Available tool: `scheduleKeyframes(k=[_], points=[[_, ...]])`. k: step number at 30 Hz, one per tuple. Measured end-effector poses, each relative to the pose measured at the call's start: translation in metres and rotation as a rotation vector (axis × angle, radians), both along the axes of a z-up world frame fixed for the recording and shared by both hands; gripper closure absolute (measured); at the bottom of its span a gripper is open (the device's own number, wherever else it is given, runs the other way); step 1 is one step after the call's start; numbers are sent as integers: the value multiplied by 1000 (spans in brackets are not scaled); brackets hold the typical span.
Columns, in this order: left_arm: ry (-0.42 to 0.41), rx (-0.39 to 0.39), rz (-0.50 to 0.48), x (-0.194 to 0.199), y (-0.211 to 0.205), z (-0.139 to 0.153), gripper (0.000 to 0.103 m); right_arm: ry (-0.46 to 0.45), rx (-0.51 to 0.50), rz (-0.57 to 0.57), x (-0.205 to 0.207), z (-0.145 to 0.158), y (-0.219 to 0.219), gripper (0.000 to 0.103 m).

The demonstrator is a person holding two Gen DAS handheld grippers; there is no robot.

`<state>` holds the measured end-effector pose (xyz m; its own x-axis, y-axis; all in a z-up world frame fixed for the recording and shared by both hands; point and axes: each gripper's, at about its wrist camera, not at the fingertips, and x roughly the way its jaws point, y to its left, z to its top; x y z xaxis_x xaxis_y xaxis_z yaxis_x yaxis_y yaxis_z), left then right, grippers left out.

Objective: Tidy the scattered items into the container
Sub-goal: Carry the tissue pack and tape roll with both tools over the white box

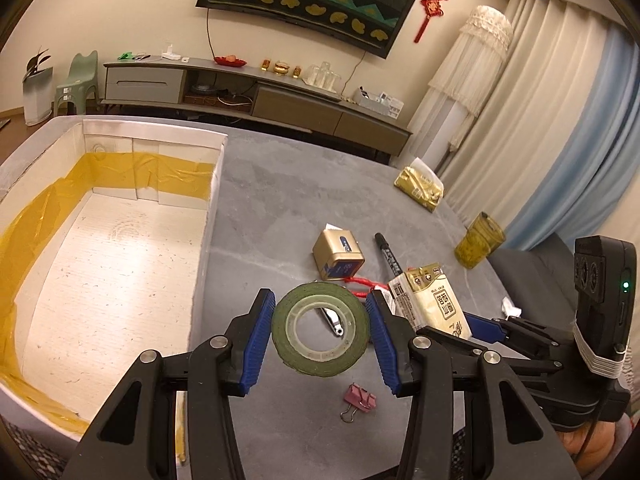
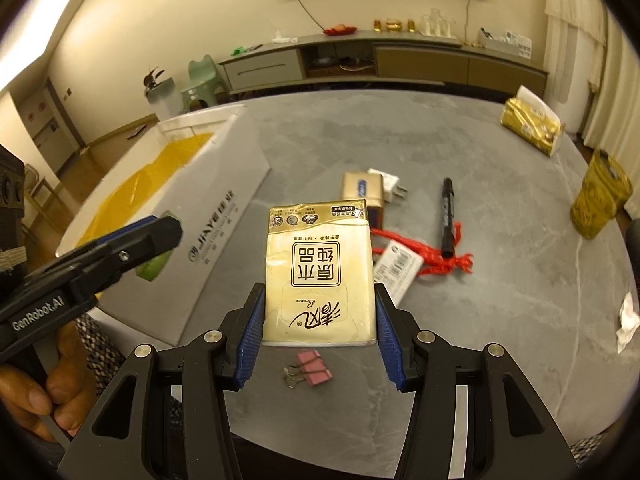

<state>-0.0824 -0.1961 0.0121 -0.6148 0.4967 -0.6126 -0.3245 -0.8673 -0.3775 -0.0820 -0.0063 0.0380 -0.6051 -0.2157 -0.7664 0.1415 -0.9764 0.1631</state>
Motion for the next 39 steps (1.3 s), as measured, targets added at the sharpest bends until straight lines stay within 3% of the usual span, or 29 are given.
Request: scheduleKeyframes(k=[32,39], points=[[3,139,183,-11,-108,7,54,74,96,218,-21,45,-135,49],[6,131,239,-17,-134,10,54,80,105,265,-33,47,-162,49]])
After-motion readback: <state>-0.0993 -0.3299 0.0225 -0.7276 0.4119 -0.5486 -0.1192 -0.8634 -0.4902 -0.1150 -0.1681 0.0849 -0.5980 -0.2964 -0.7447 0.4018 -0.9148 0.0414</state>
